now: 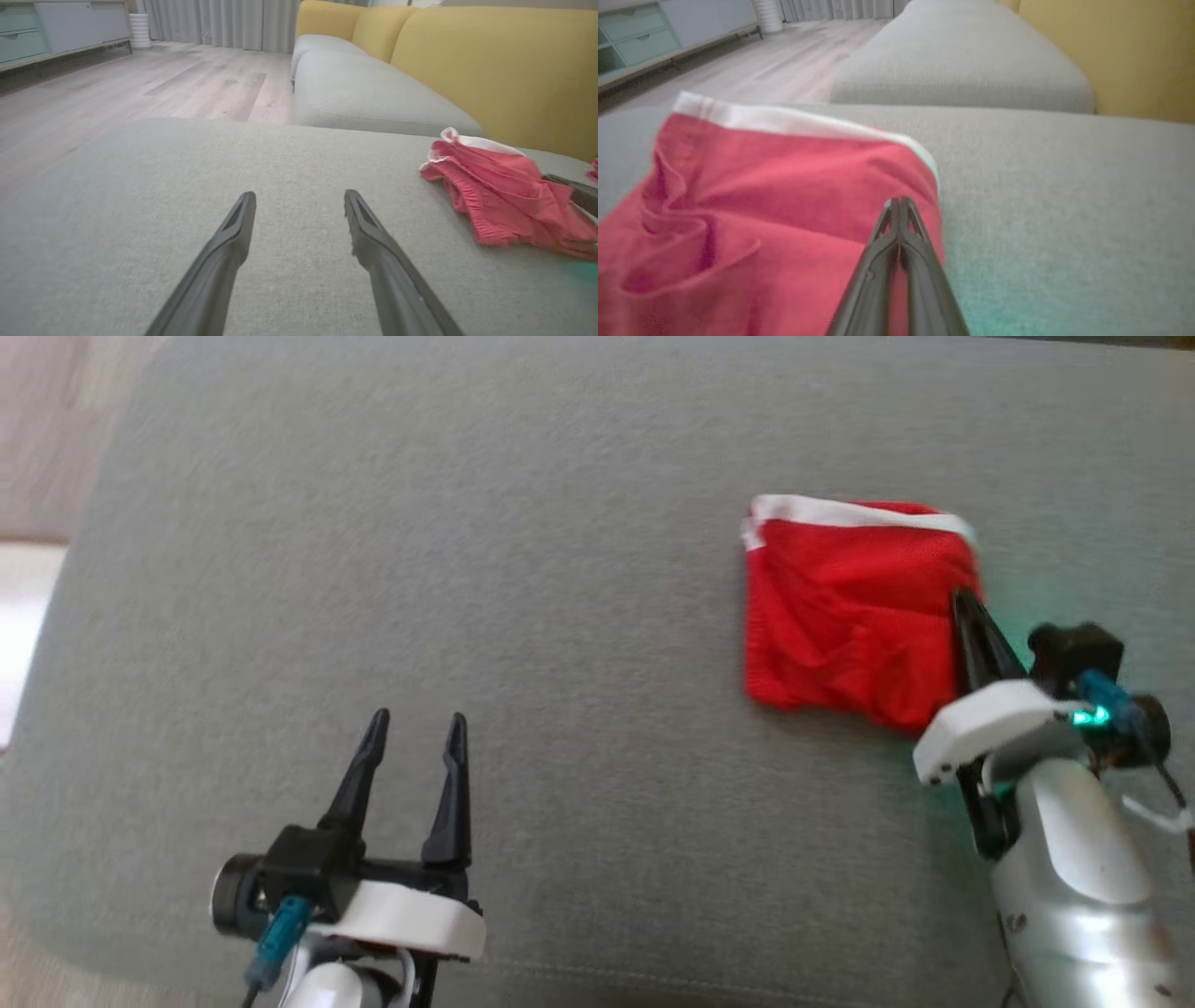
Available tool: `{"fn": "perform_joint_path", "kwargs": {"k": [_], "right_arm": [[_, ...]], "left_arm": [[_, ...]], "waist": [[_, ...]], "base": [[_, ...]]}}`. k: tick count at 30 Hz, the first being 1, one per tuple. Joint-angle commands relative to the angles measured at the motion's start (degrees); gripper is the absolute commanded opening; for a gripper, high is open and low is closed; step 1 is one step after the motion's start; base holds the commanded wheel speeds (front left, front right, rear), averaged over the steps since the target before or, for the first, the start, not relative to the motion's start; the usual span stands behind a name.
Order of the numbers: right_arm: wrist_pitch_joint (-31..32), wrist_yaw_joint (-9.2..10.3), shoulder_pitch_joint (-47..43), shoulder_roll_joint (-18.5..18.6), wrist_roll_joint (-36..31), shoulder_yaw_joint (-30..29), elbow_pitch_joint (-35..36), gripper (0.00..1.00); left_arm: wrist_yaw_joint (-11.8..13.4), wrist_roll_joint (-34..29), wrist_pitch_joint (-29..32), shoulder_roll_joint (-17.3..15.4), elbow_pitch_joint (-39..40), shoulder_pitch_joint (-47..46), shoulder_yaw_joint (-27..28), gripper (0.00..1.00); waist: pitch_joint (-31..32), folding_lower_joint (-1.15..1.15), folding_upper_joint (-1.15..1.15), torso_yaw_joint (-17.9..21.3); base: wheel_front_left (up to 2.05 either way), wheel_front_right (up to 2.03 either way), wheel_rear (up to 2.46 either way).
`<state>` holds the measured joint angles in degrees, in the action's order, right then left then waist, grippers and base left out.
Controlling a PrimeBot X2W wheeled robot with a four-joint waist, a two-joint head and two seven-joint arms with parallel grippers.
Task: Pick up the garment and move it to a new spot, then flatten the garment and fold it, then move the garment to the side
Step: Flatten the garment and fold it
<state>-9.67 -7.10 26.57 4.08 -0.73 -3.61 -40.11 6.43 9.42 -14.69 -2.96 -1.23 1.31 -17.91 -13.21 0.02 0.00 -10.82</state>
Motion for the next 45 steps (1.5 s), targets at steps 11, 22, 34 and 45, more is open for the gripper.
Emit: {"fn": "perform_joint_path", "kwargs": {"k": [11,22,34,45], "right_arm": [[-5.18,-0.39,-1.66,-1.14,-0.05,9.87,-2.84,0.00],[-5.31,-0.39,-3.63,-1.19,7.39,27.03,-0.54,0.00],[-5.32,-0.39,-8.67,-1.20,9.05,24.44,4.93,0.14],[-5.32,-0.39,-23.77,0.19,4.37,7.92,18.95,1.00]], "left_arm": [[1.67,1.05,-0.30,0.08,1.58,-0.73,1.98,1.00],[1.63,0.99,-0.30,0.08,1.15,-0.39,1.50,1.00],[0.61,0.09,-0.30,0.08,-0.25,3.34,4.14,1.00],[-2.07,-2.56,-0.30,0.08,-2.79,7.35,8.13,1.00]], "waist": [[-0.36,-0.02,0.00,-2.50],[0.85,-0.02,0.00,-3.05],[9.69,-0.02,0.00,1.66],[14.89,-0.02,0.00,3.55]], "base": [[0.00,0.00,0.00],[0.00,0.00,0.00],[0.00,0.00,0.00],[0.00,0.00,0.00]]}}
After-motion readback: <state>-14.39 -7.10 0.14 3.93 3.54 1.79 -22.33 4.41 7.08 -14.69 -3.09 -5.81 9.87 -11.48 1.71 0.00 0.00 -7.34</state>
